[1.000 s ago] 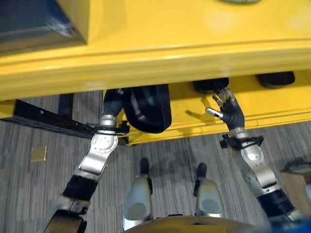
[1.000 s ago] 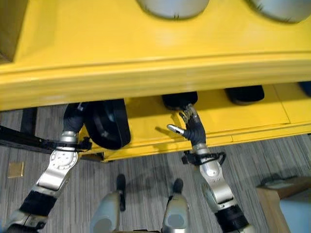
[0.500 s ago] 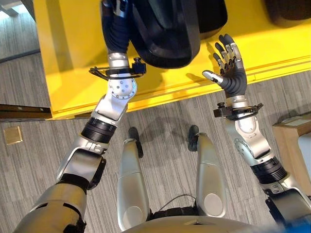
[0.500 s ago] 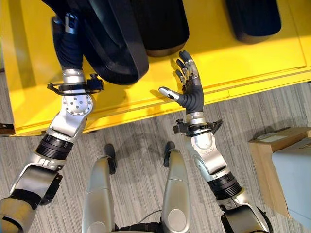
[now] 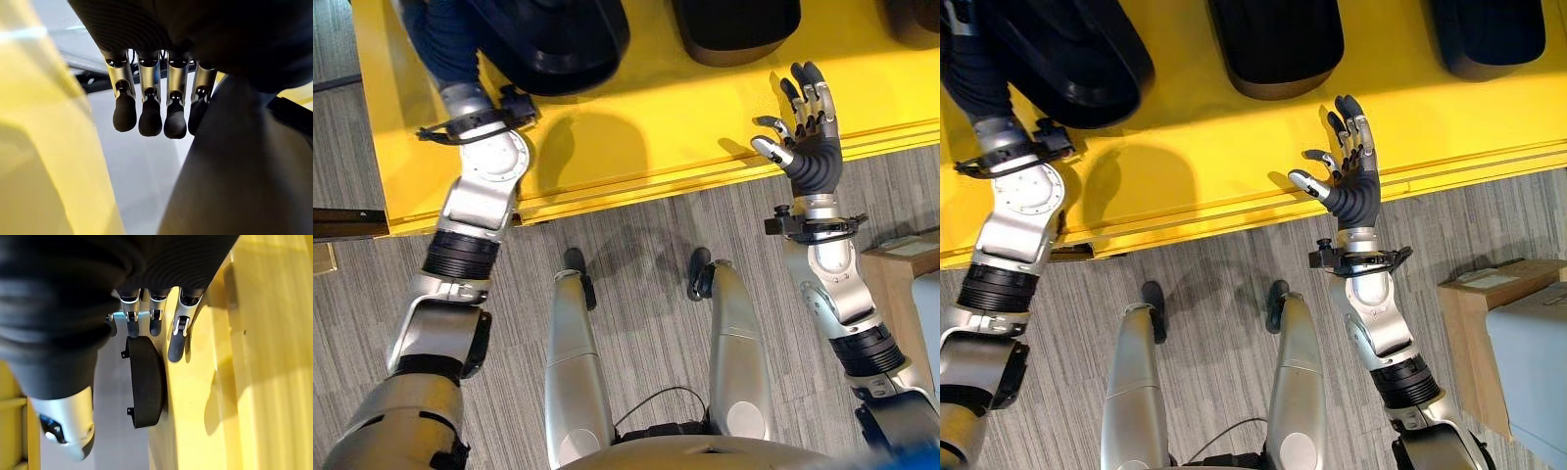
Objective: Move parts from the plastic box to the shelf.
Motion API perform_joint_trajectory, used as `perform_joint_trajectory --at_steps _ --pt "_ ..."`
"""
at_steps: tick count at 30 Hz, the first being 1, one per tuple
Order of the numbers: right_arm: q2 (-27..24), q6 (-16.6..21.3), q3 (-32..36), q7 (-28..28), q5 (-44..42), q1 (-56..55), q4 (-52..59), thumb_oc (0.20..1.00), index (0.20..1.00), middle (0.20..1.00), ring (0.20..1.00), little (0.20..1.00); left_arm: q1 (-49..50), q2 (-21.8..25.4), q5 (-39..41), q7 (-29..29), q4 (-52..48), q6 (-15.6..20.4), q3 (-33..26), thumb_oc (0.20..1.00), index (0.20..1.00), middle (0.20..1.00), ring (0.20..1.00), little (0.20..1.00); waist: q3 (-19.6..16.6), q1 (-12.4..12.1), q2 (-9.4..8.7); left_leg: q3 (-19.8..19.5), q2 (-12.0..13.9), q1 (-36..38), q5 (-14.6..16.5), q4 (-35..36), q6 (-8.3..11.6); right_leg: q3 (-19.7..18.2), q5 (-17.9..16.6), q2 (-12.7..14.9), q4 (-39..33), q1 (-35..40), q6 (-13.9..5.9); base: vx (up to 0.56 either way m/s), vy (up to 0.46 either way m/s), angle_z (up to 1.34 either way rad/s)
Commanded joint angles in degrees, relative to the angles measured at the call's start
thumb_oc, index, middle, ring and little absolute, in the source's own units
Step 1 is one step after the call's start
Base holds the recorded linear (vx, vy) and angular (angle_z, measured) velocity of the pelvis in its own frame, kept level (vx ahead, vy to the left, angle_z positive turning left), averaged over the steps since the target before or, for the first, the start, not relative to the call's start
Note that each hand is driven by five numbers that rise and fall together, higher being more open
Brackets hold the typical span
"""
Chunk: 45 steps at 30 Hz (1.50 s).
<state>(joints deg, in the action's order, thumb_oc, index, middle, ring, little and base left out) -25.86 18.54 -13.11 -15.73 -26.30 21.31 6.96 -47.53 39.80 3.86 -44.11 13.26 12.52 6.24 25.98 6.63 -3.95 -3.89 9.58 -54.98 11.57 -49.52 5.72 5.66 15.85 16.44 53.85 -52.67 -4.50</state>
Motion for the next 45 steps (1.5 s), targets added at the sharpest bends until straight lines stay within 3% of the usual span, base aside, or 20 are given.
perform_joint_trajectory --at_steps 1,9,21,41,42,43,44,45 --pt "0.4 1.4 0.7 1.6 -1.4 -4.9 0.3 1.000 1.000 1.000 1.000 1.000 1.4 0.0 2.8 -0.2 2.1 2.6 -2.0 0.200 0.200 0.200 0.200 0.200 -8.3 0.0 1.40 1.6 1.2 0.6 2.9 -0.2 -2.13 -1.0 -1.0 0.1 -3.7 1.8 -0.79 0.02 0.022 0.04" --pt "0.3 -1.3 0.9 2.9 -1.5 -5.4 -1.0 1.000 1.000 1.000 1.000 1.000 3.6 2.4 5.8 5.6 6.2 -0.5 -1.3 0.200 0.200 0.200 0.200 0.200 -9.1 -0.4 1.84 1.4 0.9 0.9 2.6 0.7 -2.13 -1.0 -1.1 -0.1 -4.5 2.3 -0.76 0.00 0.012 0.02" --pt "1.1 -3.2 0.1 5.3 -1.6 -5.2 -1.8 1.000 1.000 1.000 1.000 1.000 10.6 -0.6 5.3 13.4 6.7 -3.0 -0.7 0.200 0.200 0.200 0.200 0.200 -9.0 -1.1 2.10 2.0 0.7 8.7 1.8 5.0 -1.63 -0.4 -1.1 0.2 -7.6 9.9 -0.73 0.00 0.007 0.00" --pt "1.1 -3.1 -0.6 8.2 -3.4 -7.4 -0.4 1.000 1.000 1.000 1.000 1.000 6.4 1.8 6.4 15.0 16.7 -4.9 -0.3 0.200 0.200 0.200 0.200 0.200 -8.5 -0.7 1.65 1.6 1.5 9.9 1.0 5.5 -1.12 0.1 -1.4 -0.4 -8.8 12.1 -0.83 0.00 -0.001 0.00" --pt "1.1 -3.0 -0.6 8.2 -3.8 -7.7 -0.3 1.000 1.000 1.000 1.000 1.000 5.8 1.9 6.3 15.0 17.6 -5.2 0.0 0.674 0.674 0.674 0.674 0.674 -8.4 -0.7 1.60 1.6 1.4 9.9 1.0 5.5 -1.17 0.0 -1.4 -0.4 -8.8 12.0 -0.86 0.00 0.000 0.00" --pt "1.1 -3.0 -0.6 8.2 -3.8 -7.7 -0.3 1.000 1.000 1.000 1.000 1.000 5.7 1.9 6.4 15.0 17.7 -5.2 0.0 0.674 0.674 0.674 0.674 0.674 -8.4 -0.7 1.59 1.6 1.4 9.9 1.0 5.5 -1.17 0.0 -1.4 -0.4 -8.8 12.0 -0.86 0.00 0.000 0.00" --pt "1.1 -3.0 -0.5 8.3 -3.9 -7.8 -0.3 1.000 1.000 1.000 1.000 1.000 5.7 1.8 6.5 15.0 17.6 -5.2 0.0 1.000 1.000 1.000 1.000 1.000 -8.4 -0.7 1.60 1.7 1.4 9.9 1.0 5.5 -1.17 0.0 -1.5 -0.3 -8.8 12.0 -0.89 0.00 0.000 0.00" --pt "1.2 -3.1 -0.5 8.3 -3.9 -7.9 -0.2 1.000 1.000 1.000 1.000 1.000 5.7 1.7 6.6 14.9 17.5 -5.2 -0.2 1.000 1.000 1.000 1.000 1.000 -8.3 -0.7 1.58 1.7 1.4 9.8 1.0 5.5 -1.18 0.0 -1.5 -0.3 -8.8 12.0 -0.89 0.00 0.000 0.00"
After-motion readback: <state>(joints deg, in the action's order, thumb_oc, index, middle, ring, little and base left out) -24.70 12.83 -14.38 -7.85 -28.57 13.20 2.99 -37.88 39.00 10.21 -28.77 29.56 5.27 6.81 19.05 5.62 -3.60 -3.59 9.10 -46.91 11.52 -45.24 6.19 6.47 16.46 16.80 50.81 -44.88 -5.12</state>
